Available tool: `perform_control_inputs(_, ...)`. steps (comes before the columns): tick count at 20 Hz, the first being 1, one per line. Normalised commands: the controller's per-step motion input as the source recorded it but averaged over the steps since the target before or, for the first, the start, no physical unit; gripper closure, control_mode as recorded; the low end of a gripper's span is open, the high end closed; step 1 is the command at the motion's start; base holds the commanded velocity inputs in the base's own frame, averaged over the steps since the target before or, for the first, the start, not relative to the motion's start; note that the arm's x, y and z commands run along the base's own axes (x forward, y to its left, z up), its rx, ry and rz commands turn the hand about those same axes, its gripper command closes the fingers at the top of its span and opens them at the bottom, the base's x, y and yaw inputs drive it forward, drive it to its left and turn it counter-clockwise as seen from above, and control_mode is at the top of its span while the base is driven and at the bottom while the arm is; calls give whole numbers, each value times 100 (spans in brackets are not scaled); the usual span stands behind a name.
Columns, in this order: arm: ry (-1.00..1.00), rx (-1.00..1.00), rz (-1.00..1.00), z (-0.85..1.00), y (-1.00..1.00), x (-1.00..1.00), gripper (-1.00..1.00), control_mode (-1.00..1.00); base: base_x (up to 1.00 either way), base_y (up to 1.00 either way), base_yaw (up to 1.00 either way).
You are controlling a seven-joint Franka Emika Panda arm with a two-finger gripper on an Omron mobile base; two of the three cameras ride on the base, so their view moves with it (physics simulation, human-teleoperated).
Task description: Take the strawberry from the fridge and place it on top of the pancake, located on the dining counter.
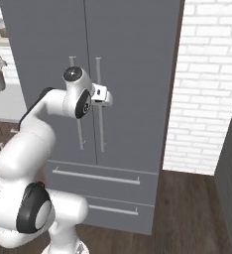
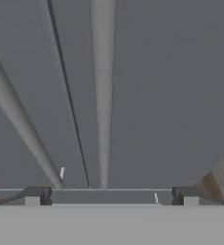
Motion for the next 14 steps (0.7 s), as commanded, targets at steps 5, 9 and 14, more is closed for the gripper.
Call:
perform_control_inputs(5, -29, 5, -11, 24, 0, 50, -100, -100, 0, 0, 0)
perform_control_inputs(9, 0, 3, -3, 2, 0, 50, -100, -100, 0, 0, 0)
perform_control_inputs(14, 0, 1, 0, 0, 0, 35, -100, -100, 0, 0, 0)
